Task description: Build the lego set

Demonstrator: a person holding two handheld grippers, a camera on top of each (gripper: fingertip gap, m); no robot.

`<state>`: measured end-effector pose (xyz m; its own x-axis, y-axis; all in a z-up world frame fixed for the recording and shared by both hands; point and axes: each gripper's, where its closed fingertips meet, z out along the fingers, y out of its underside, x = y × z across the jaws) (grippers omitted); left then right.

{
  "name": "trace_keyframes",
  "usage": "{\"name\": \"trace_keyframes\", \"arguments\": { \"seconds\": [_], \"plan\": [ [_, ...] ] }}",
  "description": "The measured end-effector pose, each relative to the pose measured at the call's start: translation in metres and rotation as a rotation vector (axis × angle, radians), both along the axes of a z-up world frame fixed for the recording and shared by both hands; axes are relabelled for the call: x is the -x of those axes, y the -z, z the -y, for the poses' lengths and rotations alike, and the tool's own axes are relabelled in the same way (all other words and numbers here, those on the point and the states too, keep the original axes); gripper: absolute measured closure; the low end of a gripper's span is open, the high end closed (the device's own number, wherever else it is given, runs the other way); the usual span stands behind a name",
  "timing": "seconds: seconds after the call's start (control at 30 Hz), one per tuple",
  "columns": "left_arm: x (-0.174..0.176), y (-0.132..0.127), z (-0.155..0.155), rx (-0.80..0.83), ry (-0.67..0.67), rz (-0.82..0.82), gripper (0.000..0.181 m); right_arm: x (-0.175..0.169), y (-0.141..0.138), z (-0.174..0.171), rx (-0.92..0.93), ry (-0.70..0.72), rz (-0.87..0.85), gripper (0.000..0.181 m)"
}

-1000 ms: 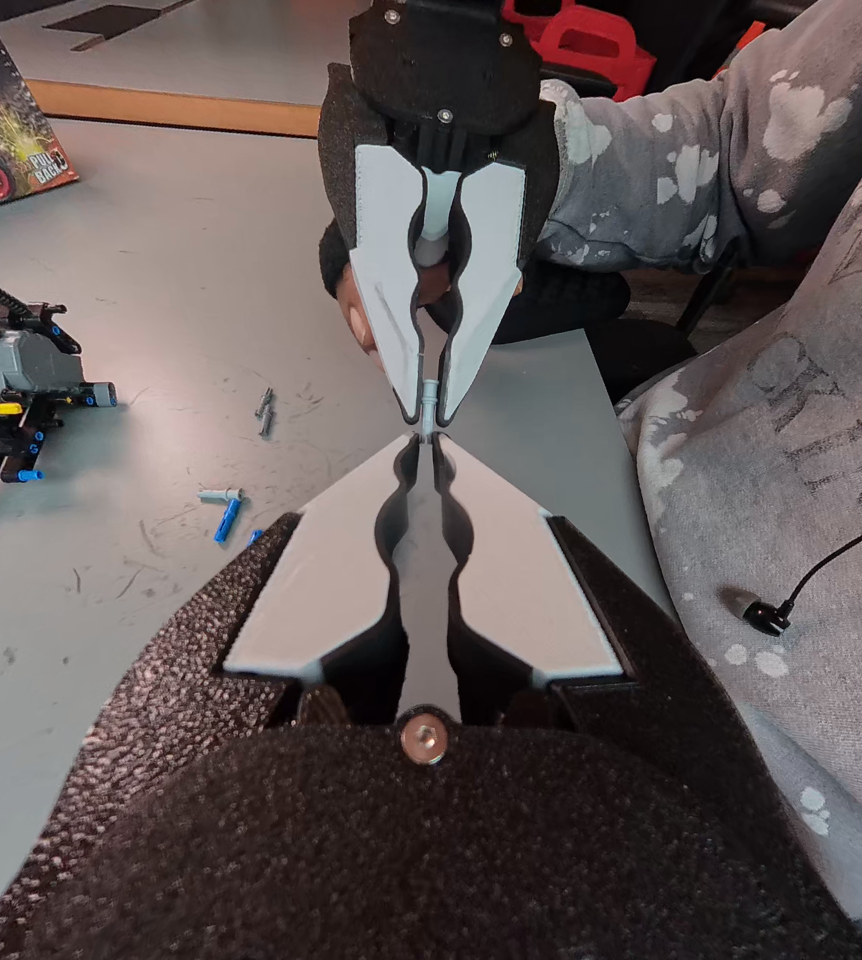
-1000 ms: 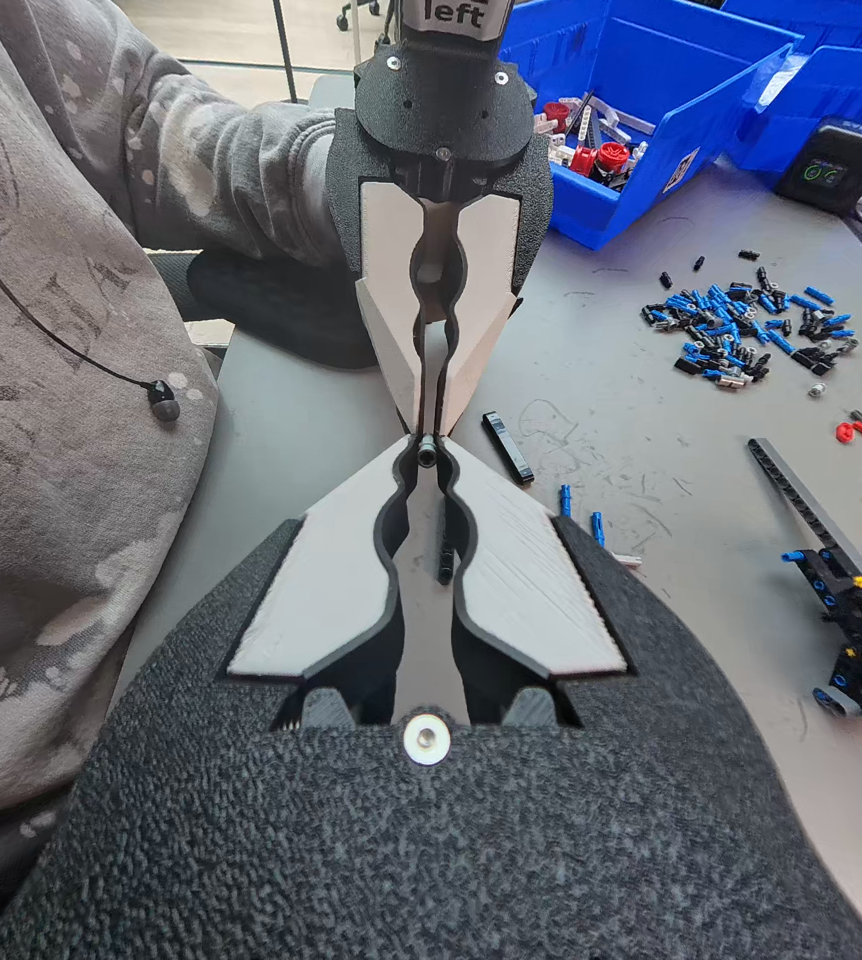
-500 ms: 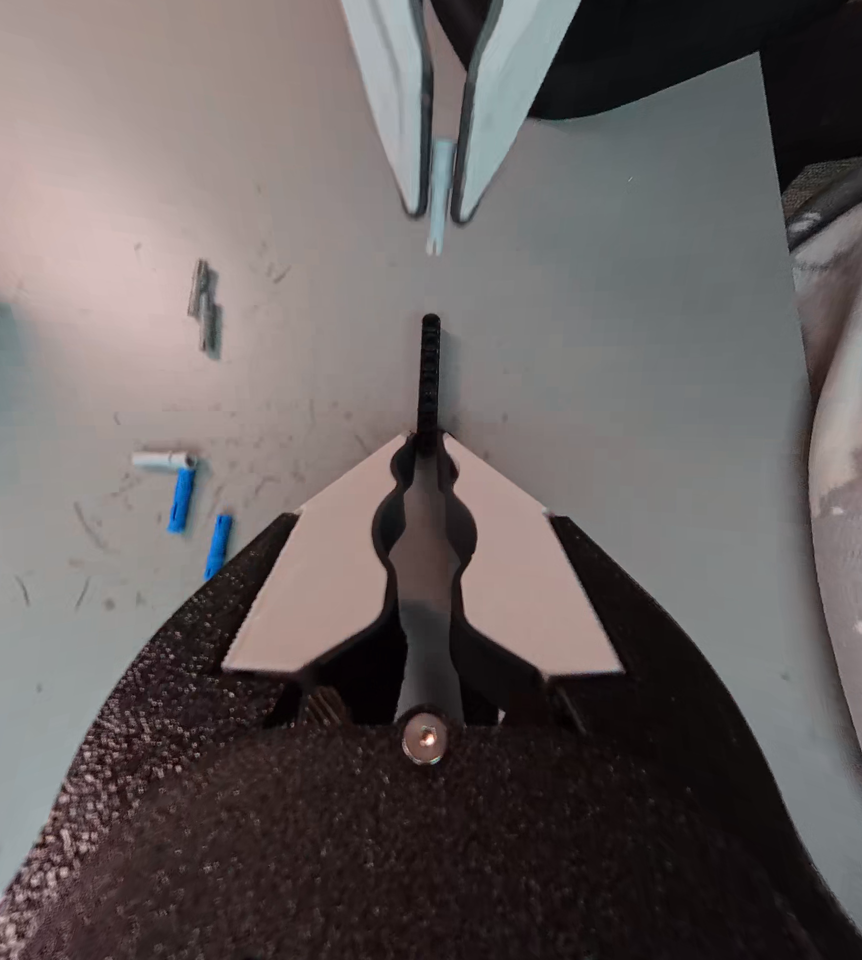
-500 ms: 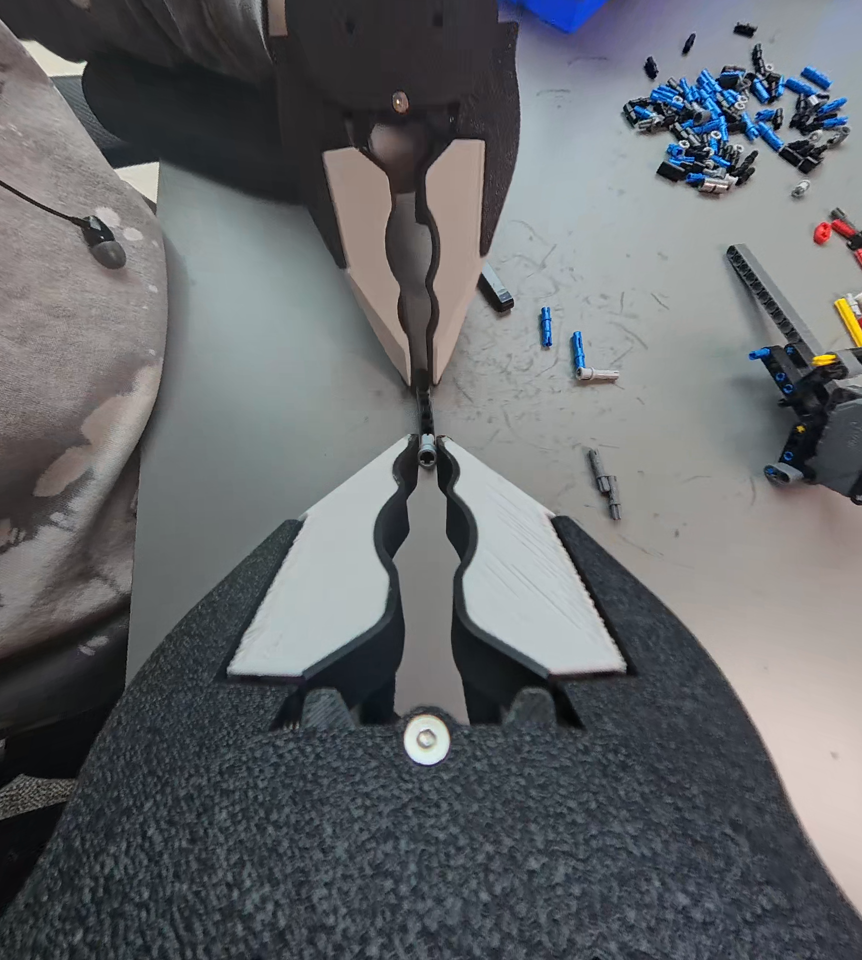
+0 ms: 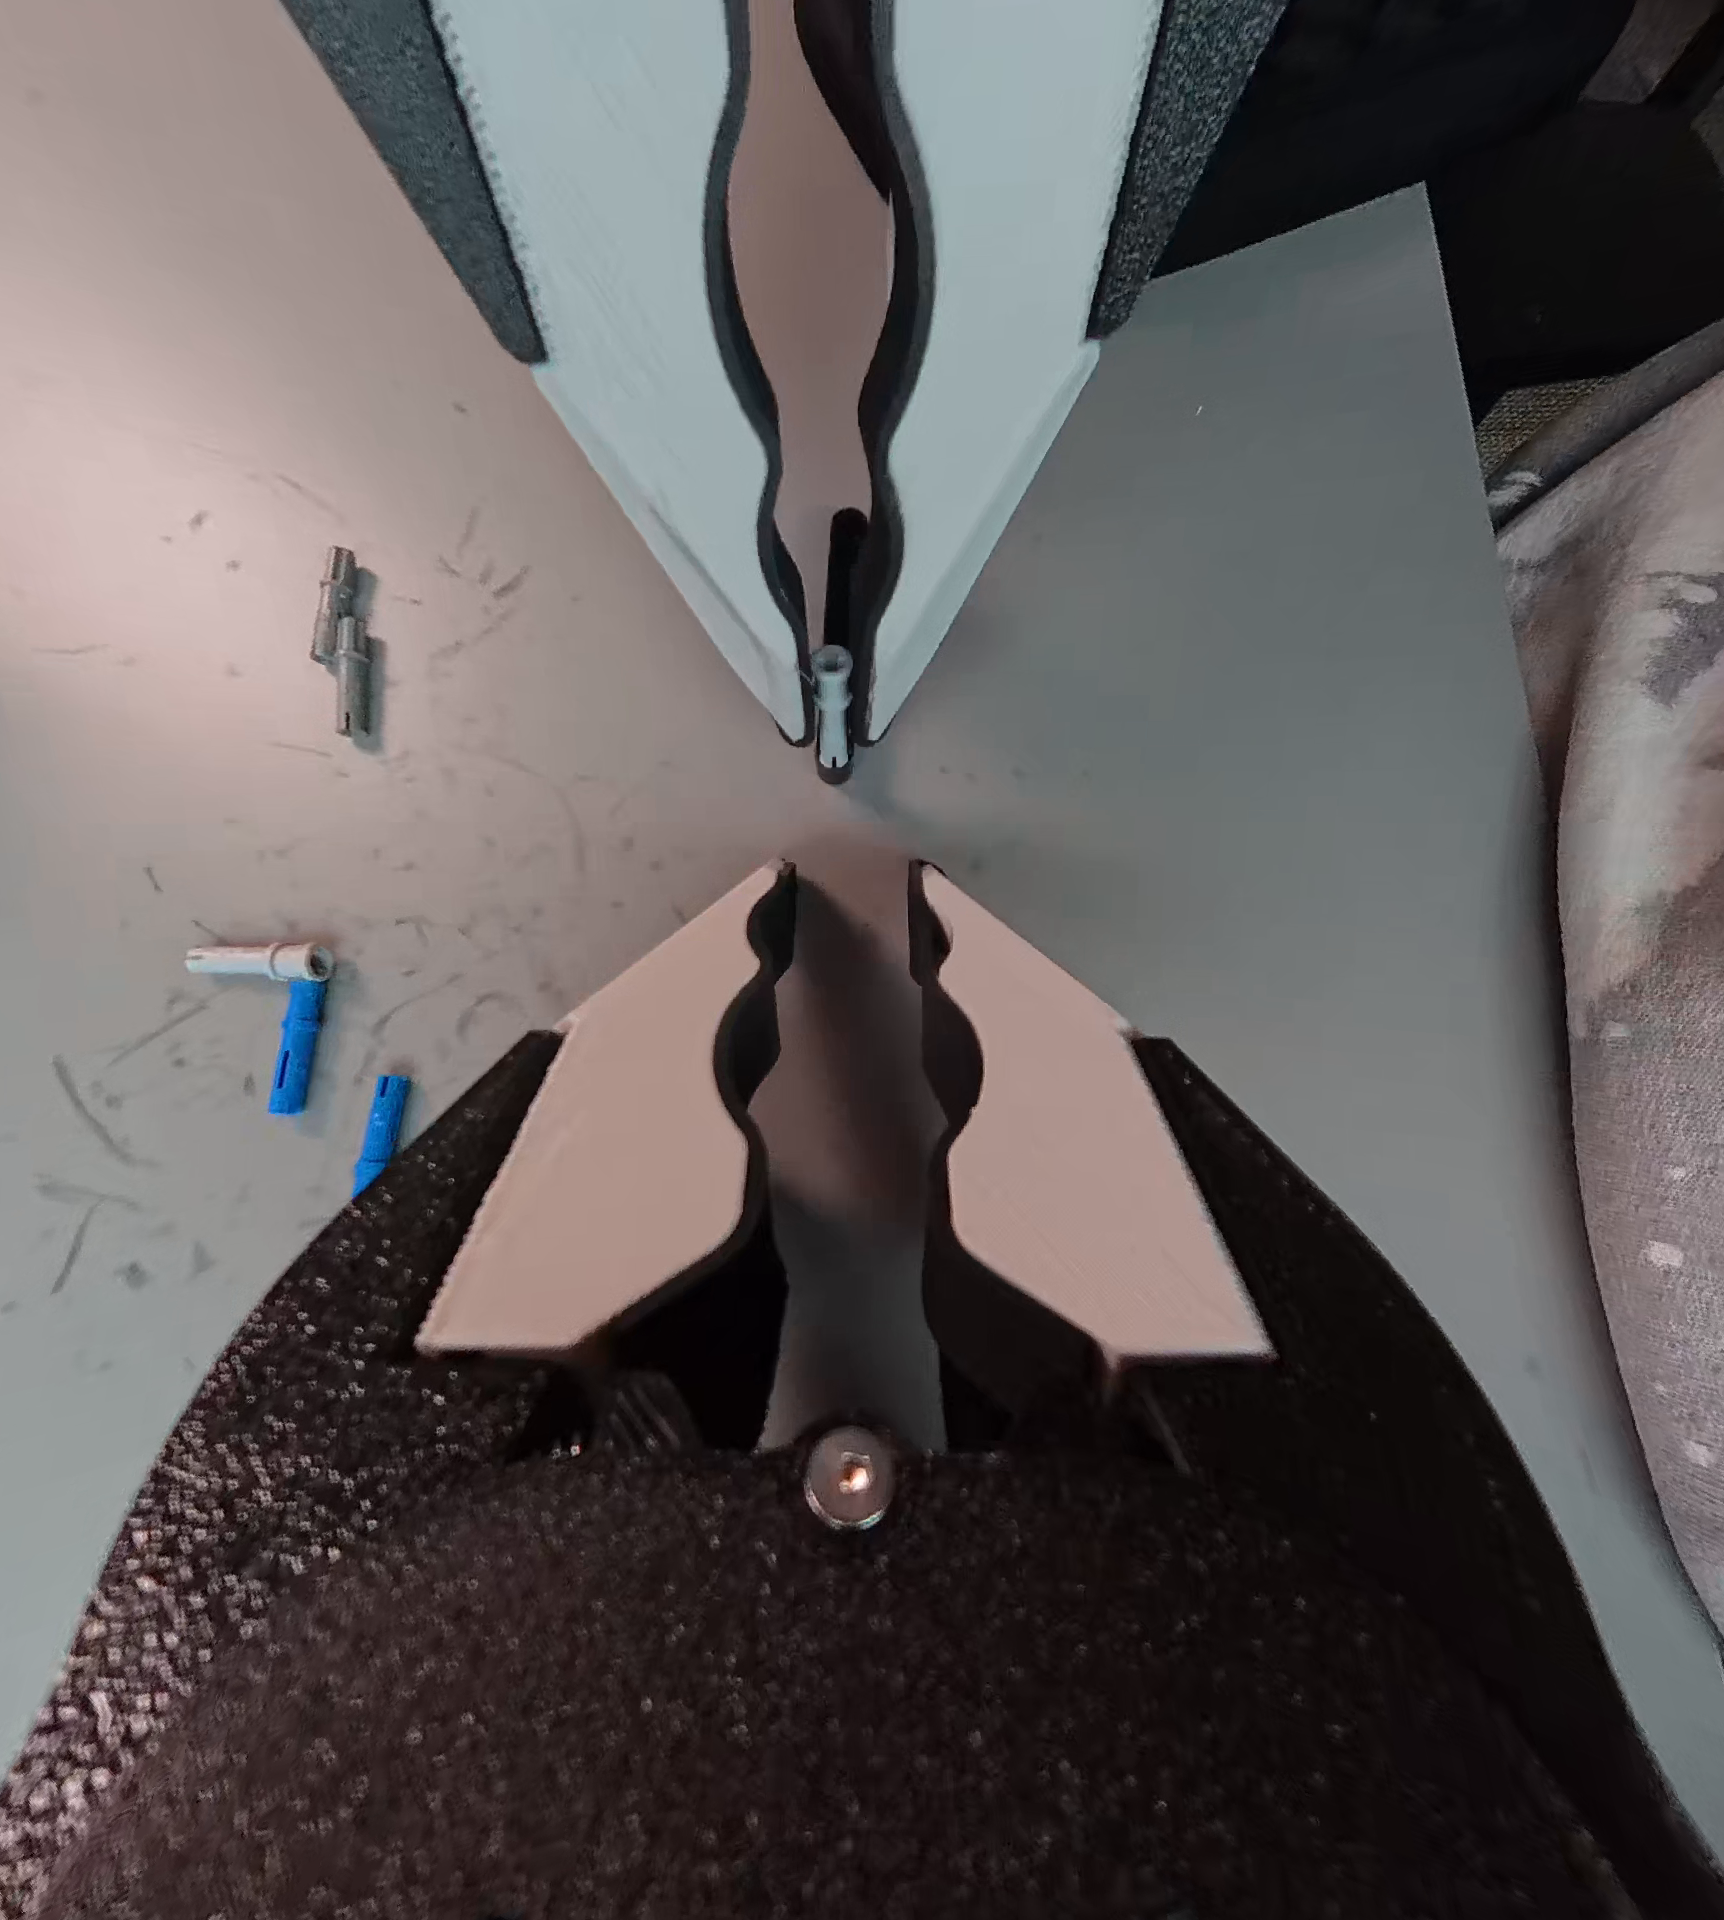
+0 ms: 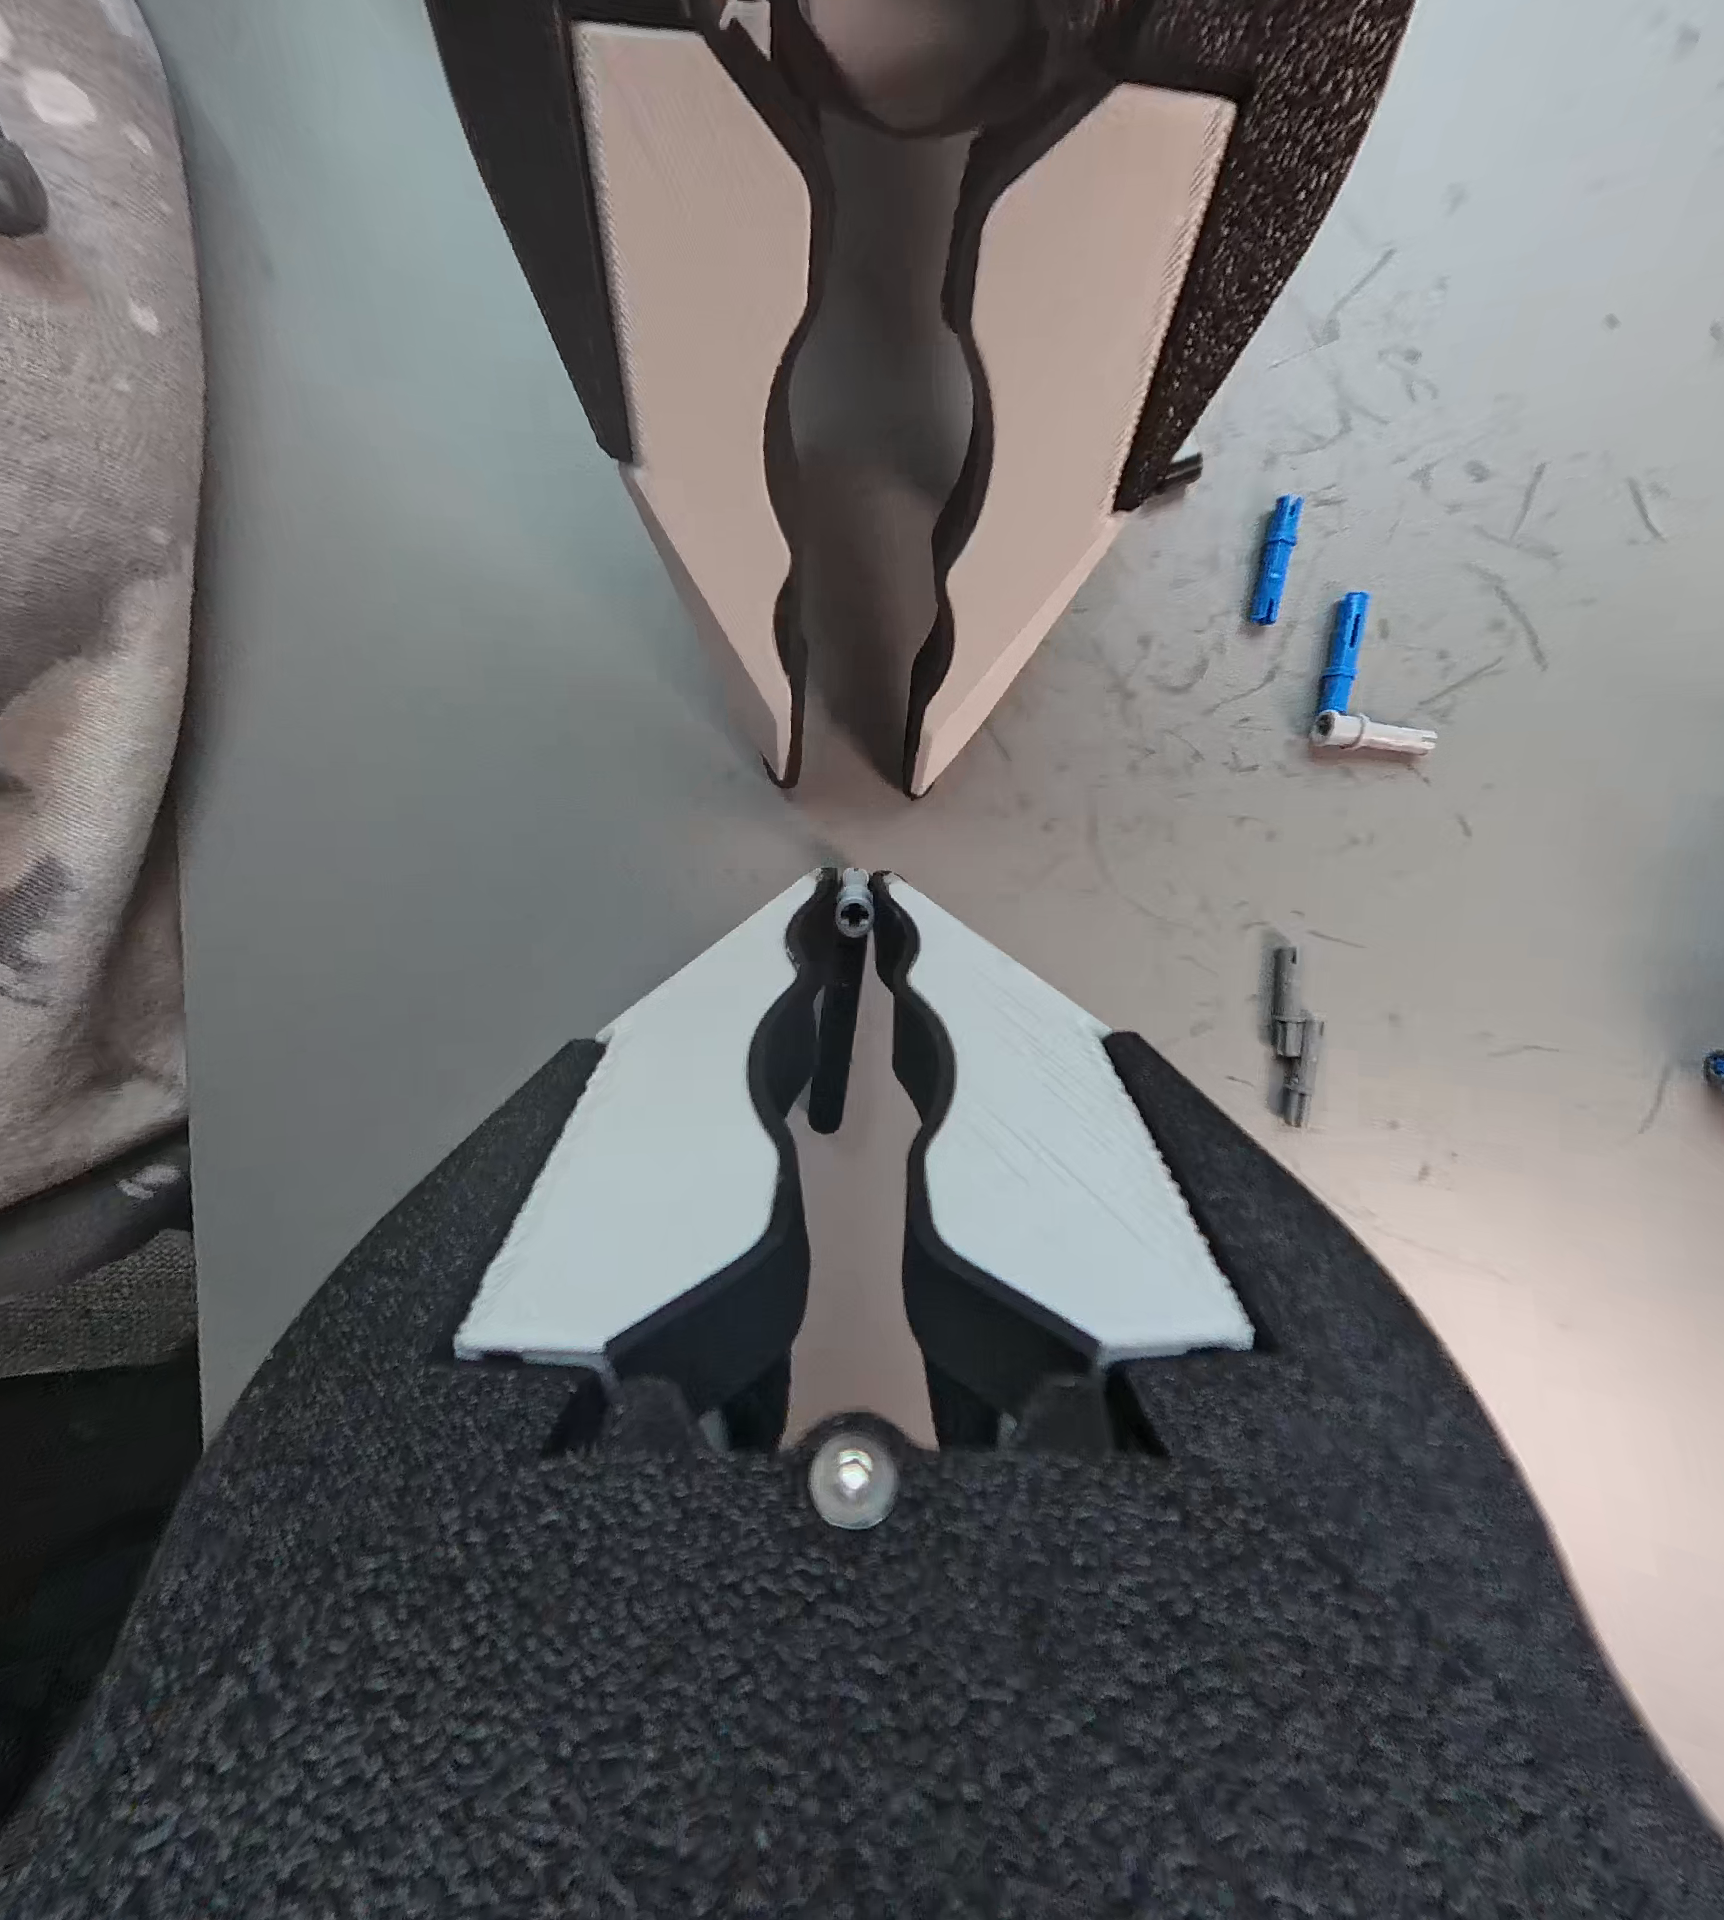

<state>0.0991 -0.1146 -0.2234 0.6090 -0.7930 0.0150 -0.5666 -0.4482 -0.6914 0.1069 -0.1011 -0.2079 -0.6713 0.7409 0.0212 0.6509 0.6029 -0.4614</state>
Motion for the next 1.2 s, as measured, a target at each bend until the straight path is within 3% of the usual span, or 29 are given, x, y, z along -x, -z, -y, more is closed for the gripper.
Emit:
{"name": "trace_keyframes", "arguments": {
  "seconds": [0.03, 0.77, 1.2],
  "plan": [
    [0.001, 0.000, 0.002, 0.001, 0.001, 0.000, 0.160, 0.000, 0.002, 0.000, -0.014, -0.004, 0.018, 0.175],
    [0.012, -0.007, 0.004, -0.008, -0.029, 0.042, 0.160, 0.003, 0.004, 0.000, -0.163, -0.016, 0.175, 0.175],
    [0.040, -0.016, -0.006, -0.012, -0.129, 0.073, 0.161, 0.005, 0.004, 0.001, -0.229, -0.060, 0.206, 0.176]
  ]
}}
